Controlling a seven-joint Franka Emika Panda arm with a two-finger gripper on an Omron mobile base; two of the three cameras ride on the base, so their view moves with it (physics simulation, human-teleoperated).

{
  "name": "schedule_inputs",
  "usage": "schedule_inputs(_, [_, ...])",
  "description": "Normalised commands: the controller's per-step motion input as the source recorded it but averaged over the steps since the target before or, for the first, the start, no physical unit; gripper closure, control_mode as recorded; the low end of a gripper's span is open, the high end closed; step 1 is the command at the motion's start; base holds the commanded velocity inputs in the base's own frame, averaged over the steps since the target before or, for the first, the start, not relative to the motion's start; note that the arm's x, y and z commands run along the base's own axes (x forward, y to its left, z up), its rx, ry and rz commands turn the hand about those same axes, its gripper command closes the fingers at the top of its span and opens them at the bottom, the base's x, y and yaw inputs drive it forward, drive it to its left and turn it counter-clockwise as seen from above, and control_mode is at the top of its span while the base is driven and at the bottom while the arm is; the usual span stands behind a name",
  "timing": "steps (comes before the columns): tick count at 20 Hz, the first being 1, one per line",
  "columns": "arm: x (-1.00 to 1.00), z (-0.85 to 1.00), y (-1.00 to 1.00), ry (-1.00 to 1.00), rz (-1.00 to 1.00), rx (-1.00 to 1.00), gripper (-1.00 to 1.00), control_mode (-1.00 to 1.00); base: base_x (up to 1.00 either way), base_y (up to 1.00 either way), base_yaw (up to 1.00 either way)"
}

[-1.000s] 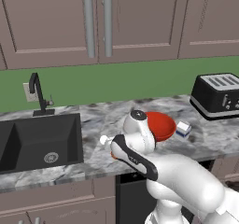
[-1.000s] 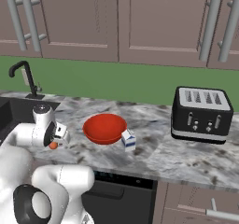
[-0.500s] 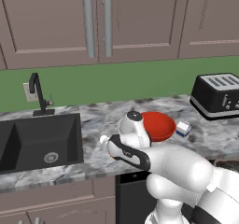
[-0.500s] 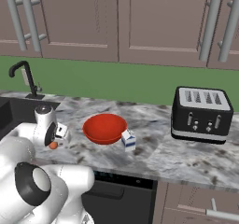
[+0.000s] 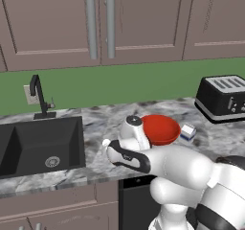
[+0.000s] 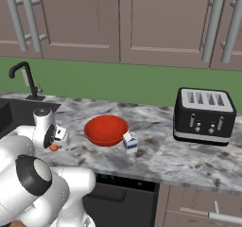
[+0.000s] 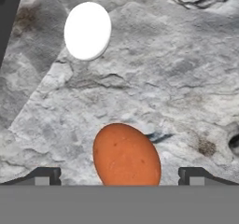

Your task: Gather the eggs and milk located in the vicinity of the sink area and place them right next to the bowl.

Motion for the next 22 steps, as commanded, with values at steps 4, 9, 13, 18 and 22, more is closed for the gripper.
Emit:
schedule_inputs(4, [0.00, -0.19, 0.00, 0.00, 0.00, 0.00, -1.00, -1.00, 0.00, 0.00, 0.00])
schedule_inputs(9, [0.00, -0.28, 0.00, 0.00, 0.00, 0.00, -1.00, -1.00, 0.00, 0.00, 0.00])
schedule_inputs(13, [0.00, -0.28, 0.00, 0.00, 0.00, 0.00, 1.00, -1.00, 0.00, 0.00, 0.00])
schedule_inputs(18, [0.00, -0.20, 0.00, 0.00, 0.00, 0.00, 1.00, -1.00, 0.00, 0.00, 0.00])
schedule_inputs(22, [0.00, 0.00, 0.00, 0.00, 0.00, 0.00, 1.00, -1.00, 0.00, 0.00, 0.00])
